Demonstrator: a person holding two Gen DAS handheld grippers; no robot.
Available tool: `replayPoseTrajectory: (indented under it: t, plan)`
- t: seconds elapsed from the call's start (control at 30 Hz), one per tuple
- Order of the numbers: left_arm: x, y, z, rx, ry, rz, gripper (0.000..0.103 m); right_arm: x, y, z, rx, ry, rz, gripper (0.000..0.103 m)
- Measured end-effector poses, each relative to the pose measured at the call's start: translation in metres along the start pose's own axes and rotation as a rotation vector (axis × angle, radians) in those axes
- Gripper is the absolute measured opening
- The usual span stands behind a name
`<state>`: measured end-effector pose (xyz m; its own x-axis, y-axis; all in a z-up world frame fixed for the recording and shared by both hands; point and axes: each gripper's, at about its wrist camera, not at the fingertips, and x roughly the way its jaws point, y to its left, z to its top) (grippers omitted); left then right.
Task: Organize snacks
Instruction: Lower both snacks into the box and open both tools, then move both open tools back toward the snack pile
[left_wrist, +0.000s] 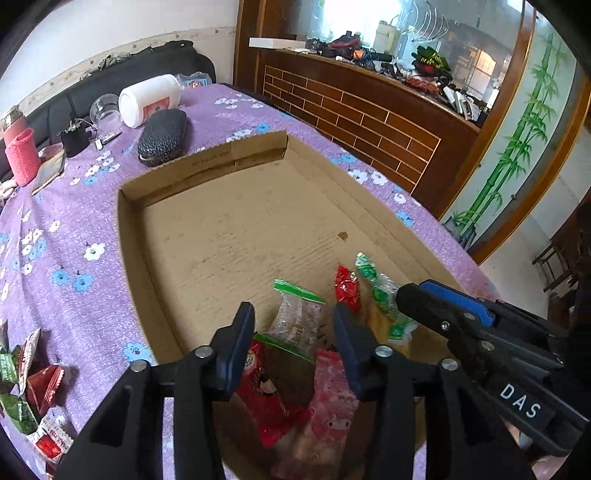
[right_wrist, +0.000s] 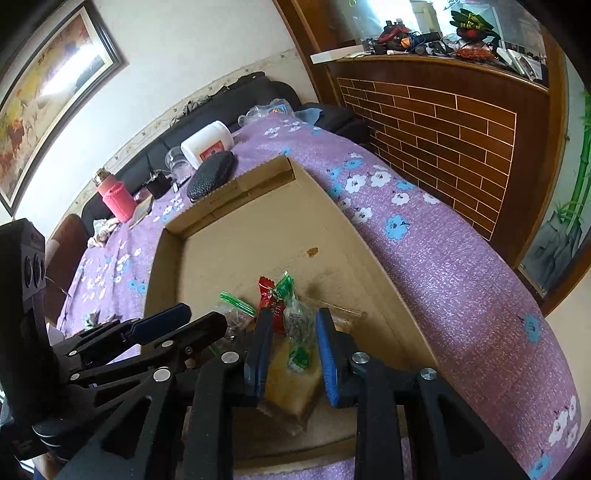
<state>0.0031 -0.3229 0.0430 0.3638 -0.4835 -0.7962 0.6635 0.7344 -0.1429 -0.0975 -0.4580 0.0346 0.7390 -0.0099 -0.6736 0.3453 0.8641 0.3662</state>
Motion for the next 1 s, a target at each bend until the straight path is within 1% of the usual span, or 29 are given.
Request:
replayPoseTrajectory:
  t: [0.1, 0.2, 0.27, 0.37, 0.63, 0.87, 1.0]
  plan:
    - [-0.011, -0.001, -0.001, -0.001, -0.019, -0.006, 0.046, -0.007, 0.002, 0.000, 0.002, -0.015, 0.000, 0.032]
    - [-0.024, -0.001, -0.003, -0.002, -0.037, -0.014, 0.049, -0.015, 0.006, -0.002, 0.002, -0.027, 0.004, 0.032]
    - [-0.032, 0.001, -0.005, -0.005, -0.051, -0.017, 0.053, -0.020, 0.009, -0.003, -0.001, -0.034, 0.005, 0.032]
    - [-0.041, 0.002, -0.009, -0.007, -0.067, -0.016, 0.057, -0.025, 0.014, -0.005, -0.005, -0.040, 0.005, 0.035]
    - [-0.068, 0.019, -0.025, -0.022, -0.104, -0.019, 0.061, -0.033, 0.035, -0.012, -0.032, -0.044, -0.002, 0.038]
    - [-0.096, 0.055, -0.047, -0.063, -0.128, -0.001, 0.062, -0.035, 0.068, -0.020, -0.085, -0.039, 0.006, 0.039]
    - [-0.117, 0.091, -0.064, -0.107, -0.152, 0.022, 0.062, -0.030, 0.092, -0.027, -0.133, -0.021, 0.017, 0.040]
